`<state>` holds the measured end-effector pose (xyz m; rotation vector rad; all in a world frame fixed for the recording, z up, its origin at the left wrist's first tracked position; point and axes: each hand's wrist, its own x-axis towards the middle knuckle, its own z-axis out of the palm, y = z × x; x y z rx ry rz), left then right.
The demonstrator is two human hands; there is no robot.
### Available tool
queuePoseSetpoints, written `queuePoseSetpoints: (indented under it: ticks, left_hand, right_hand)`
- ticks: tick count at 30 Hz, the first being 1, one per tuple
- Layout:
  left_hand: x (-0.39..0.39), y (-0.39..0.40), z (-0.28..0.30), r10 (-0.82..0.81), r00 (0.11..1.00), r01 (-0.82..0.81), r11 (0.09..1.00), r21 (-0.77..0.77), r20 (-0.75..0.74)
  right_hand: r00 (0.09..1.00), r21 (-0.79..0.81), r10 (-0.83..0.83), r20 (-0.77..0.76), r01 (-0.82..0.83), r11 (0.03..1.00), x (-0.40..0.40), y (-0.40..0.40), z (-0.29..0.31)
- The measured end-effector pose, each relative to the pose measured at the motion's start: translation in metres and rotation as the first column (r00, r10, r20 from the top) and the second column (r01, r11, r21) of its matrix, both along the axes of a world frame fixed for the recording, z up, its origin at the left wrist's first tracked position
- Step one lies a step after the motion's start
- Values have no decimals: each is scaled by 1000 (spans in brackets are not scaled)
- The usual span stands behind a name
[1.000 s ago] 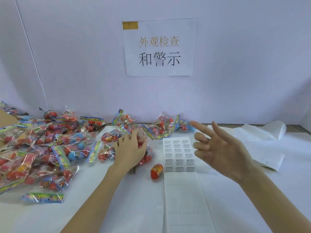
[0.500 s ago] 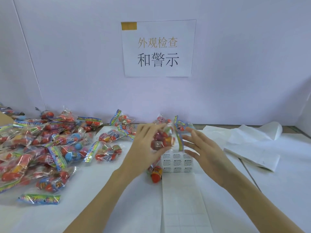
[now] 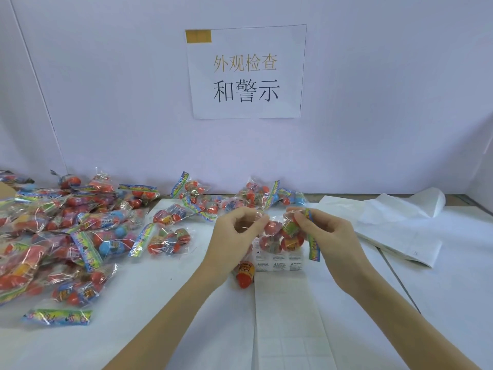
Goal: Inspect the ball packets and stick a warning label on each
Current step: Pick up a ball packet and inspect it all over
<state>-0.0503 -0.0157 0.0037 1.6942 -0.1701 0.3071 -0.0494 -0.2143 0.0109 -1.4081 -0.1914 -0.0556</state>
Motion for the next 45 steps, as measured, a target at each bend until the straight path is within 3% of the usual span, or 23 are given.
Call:
queuePoseSetpoints:
  ticks: [3,6,11,14,20,23,26,29,31,34,37,41,45]
  left_hand:
    - [1,1,4,-33,991,9,983,-182,-128]
    - [0,-1,4,-42,990,10,972,-235,-131]
    - [1,4,3,4,996,-17,988,-155,-86]
    - [4,4,3,-39,991,15,982,-187,-127]
    - [5,4,0,-55,971,-21,951,-310,-235]
    - [7,6,0,-134,951,37,944,-327,-278]
    - [6,2,2,-226,935,126,933,-337,-275]
    - [1,-3,1,-249,948,204,954,-220,-199]
    - [0,-5,-2,-197,968,172,972,-162,-158]
    - [2,-3,-5,-141,977,106,973,-207,-161]
    - [2,2,0,-206,953,128,939,-318,-224]
    - [6,8,2,-238,958,182,935,-304,-161]
    - [9,7,-1,-201,972,141,915,-379,-124]
  right_hand:
    - [996,135,72,-59,-63,989,2,-2,0]
    - [977,223,175,-122,-145,964,2,1,-1]
    - [998,-82,27,-65,-33,996,3,3,-3]
    - [998,-94,-10,-61,4,996,5,-1,-1]
    - [968,-96,216,-127,-228,969,4,-7,4]
    - [993,-157,96,-67,-105,982,2,-2,3]
    - [999,-330,-2,41,15,944,2,-3,2]
    - [997,-414,62,51,-35,909,1,-2,0]
    - [993,-402,104,47,-76,912,-1,-1,-1]
    - [986,-417,166,34,-137,899,0,-2,-1]
    - [972,-485,234,27,-192,853,1,-6,-1]
    - [974,-441,223,30,-188,878,3,-12,3]
    - [975,-253,221,-36,-223,941,4,-7,-1]
